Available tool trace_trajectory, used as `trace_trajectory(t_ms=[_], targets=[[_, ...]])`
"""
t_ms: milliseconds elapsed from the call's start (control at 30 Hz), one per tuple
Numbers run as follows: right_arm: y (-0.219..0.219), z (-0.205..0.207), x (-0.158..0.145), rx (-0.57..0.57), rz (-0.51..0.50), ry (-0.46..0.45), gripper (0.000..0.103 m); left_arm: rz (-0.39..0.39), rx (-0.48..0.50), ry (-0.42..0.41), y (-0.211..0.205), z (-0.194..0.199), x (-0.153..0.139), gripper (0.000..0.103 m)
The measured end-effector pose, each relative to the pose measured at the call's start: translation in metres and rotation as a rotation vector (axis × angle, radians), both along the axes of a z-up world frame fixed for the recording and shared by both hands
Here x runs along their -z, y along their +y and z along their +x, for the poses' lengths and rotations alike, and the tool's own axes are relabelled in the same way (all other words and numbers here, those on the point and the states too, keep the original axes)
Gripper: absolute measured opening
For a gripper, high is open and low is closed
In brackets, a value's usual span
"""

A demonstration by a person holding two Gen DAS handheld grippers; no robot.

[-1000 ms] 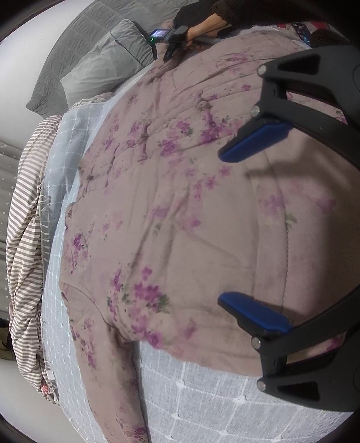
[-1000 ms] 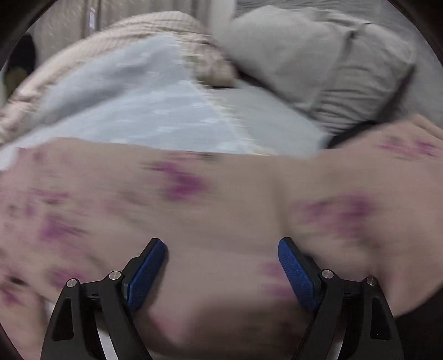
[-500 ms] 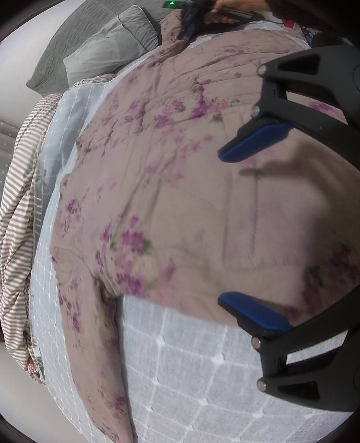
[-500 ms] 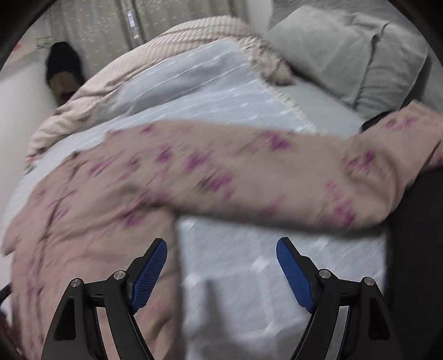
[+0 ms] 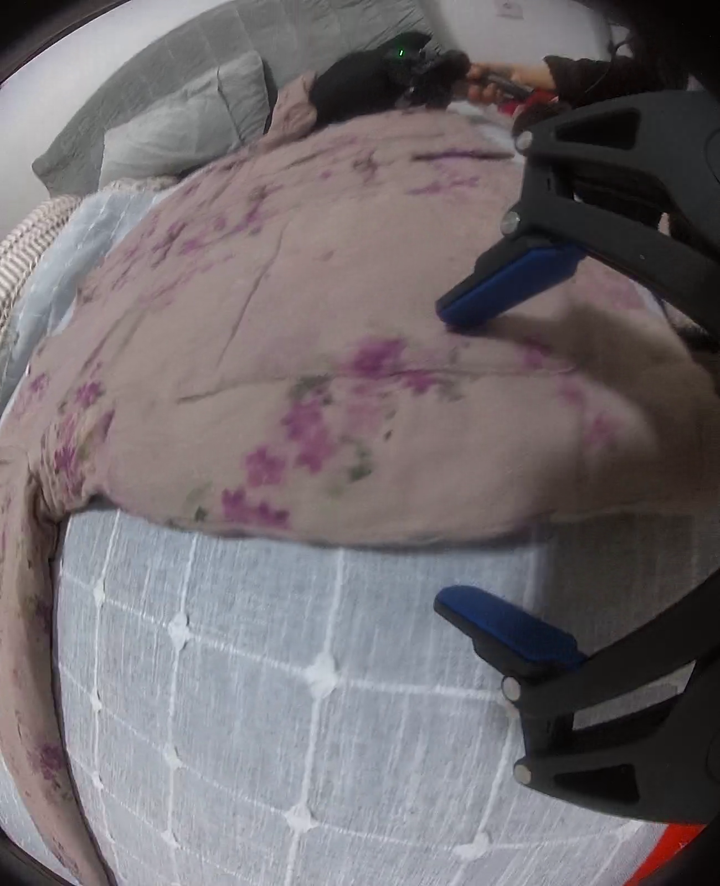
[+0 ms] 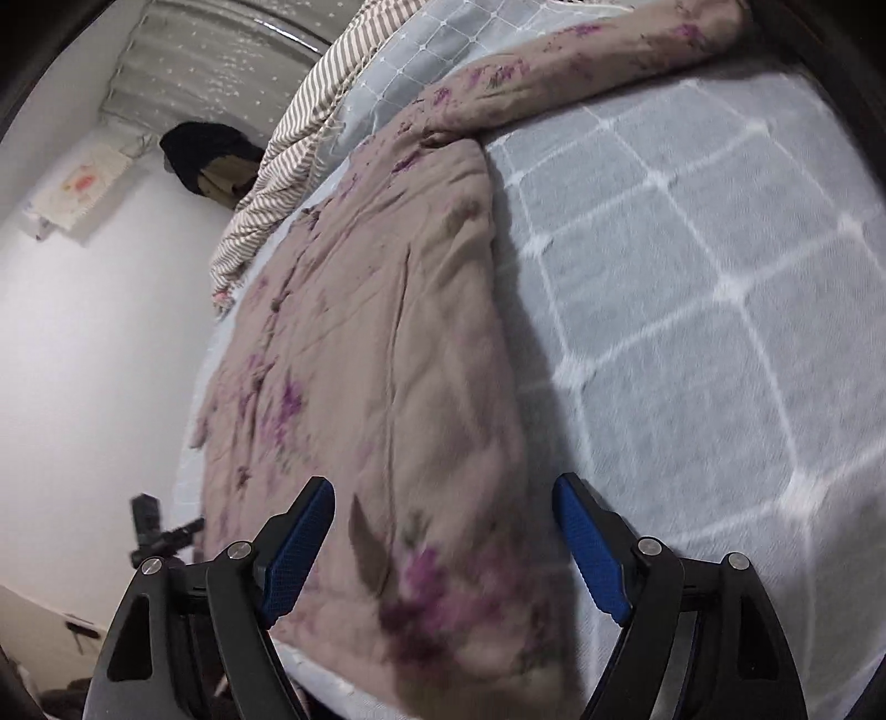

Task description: Fold large clothes

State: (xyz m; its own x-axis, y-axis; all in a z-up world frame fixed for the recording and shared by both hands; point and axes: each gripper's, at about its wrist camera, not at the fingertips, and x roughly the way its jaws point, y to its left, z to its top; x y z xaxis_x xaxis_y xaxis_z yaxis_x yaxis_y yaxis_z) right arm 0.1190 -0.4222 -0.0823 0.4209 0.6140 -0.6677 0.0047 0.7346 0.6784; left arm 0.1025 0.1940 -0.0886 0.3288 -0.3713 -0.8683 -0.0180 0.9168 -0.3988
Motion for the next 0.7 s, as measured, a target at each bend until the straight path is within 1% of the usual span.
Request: trace_trajectory(t_ms=[67,133,167,200,233,267,300,333,367,400,433,467,500,533,567,600,633,667,700], targets=[[0.006,-0.007,0.003,-0.023,0.046,0.02,0.077,-0.068,0.042,0.033,-0.004,-0.003,0.001,0.095],[0.012,-0.013,0.004,-0.032,0.043,0.014,0.073,-0.121,0.084,0.059,-0.012,-0.005,0.003,0.094],[0.015,-0.014,0.004,-0.033,0.045,0.01,0.065,-0.146,0.112,0.066,-0.02,-0.007,0.004,0.094],[0.017,-0.015,0.006,-0.03,0.061,0.016,0.056,-0.154,0.129,0.064,-0.025,-0.008,0.004,0.085],[0.018,-0.018,0.009,-0.023,0.082,0.03,0.035,-0.143,0.141,0.067,-0.033,-0.009,0.004,0.073],[0.018,-0.016,0.016,-0.014,0.129,0.064,0.03,-0.1,0.14,0.061,-0.039,-0.009,0.003,0.064],[0.019,-0.016,0.019,0.004,0.144,0.079,0.028,-0.077,0.134,0.059,-0.04,-0.008,0.001,0.037],[0.021,-0.018,0.018,0.014,0.131,0.075,0.026,-0.092,0.119,0.061,-0.04,-0.008,-0.001,0.028],[0.025,-0.02,0.012,0.013,0.114,0.06,0.024,-0.133,0.079,0.052,-0.035,-0.01,-0.006,0.026],[0.027,-0.024,0.005,0.014,0.126,0.044,0.023,-0.153,0.059,0.039,-0.033,-0.012,-0.013,0.024],[0.028,-0.029,-0.006,0.012,0.149,0.02,0.023,-0.174,0.046,0.005,-0.028,-0.016,-0.024,0.023],[0.028,-0.035,-0.015,0.009,0.154,-0.006,0.022,-0.181,0.039,-0.027,-0.025,-0.02,-0.033,0.023],[0.028,-0.042,-0.027,0.005,0.144,-0.041,0.022,-0.178,0.039,-0.039,-0.023,-0.022,-0.037,0.023],[0.028,-0.048,-0.033,0.002,0.133,-0.059,0.022,-0.165,0.045,-0.04,-0.022,-0.025,-0.039,0.023],[0.028,-0.054,-0.036,-0.003,0.097,-0.068,0.022,-0.144,0.05,-0.032,-0.022,-0.025,-0.037,0.023],[0.029,-0.055,-0.034,-0.004,0.049,-0.057,0.022,-0.118,0.054,-0.003,-0.024,-0.024,-0.029,0.024],[0.029,-0.055,-0.026,0.0,-0.013,-0.026,0.023,-0.086,0.061,0.043,-0.028,-0.021,-0.016,0.027],[0.031,-0.051,-0.012,0.004,-0.092,0.026,0.029,-0.043,0.073,0.083,-0.032,-0.018,-0.002,0.03],[0.032,-0.05,0.001,0.008,-0.127,0.063,0.029,-0.029,0.071,0.09,-0.031,-0.014,0.003,0.034]])
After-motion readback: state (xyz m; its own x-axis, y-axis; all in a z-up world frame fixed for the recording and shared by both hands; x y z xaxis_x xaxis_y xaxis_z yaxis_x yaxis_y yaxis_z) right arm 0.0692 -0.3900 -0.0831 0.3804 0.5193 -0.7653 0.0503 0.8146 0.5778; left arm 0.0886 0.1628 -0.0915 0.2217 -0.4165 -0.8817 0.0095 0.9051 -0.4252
